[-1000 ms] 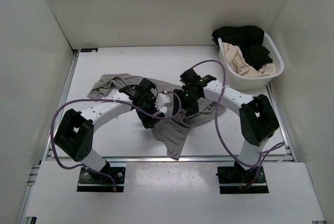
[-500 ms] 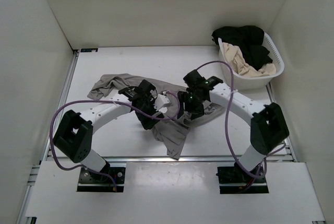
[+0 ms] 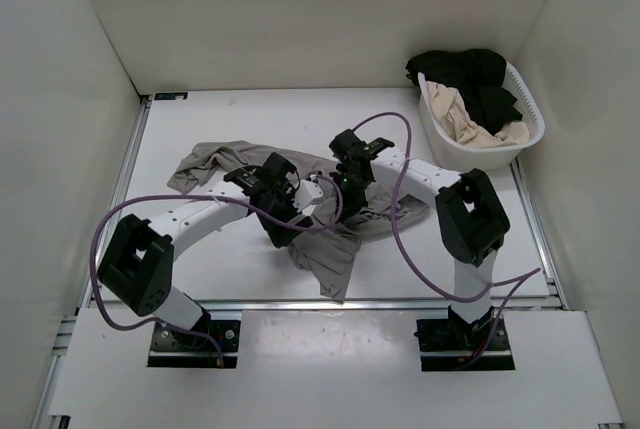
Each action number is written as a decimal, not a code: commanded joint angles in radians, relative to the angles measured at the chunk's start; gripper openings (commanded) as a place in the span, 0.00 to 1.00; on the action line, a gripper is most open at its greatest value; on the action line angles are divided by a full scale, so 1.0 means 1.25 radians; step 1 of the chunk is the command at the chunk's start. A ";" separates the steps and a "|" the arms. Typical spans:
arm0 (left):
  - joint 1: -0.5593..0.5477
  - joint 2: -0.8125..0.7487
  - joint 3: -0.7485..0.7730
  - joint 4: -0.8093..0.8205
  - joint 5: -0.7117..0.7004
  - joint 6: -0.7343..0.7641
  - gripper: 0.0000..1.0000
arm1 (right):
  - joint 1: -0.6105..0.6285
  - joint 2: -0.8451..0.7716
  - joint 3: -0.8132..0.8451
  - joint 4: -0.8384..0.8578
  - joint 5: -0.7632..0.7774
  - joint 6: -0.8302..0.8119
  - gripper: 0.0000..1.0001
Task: Fold and stack the trousers
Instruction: Flatten the trousers out
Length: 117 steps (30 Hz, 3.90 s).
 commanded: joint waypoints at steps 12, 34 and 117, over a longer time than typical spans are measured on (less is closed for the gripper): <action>-0.187 0.031 0.115 -0.075 0.021 0.102 1.00 | -0.028 -0.382 -0.154 -0.157 0.278 0.101 0.00; -0.001 0.017 0.124 -0.013 0.002 0.062 0.15 | -0.603 -0.573 -0.119 -0.291 0.253 -0.123 0.00; 0.955 0.203 0.411 -0.374 0.089 0.264 0.20 | -0.783 -0.577 -0.181 -0.292 0.069 -0.215 0.00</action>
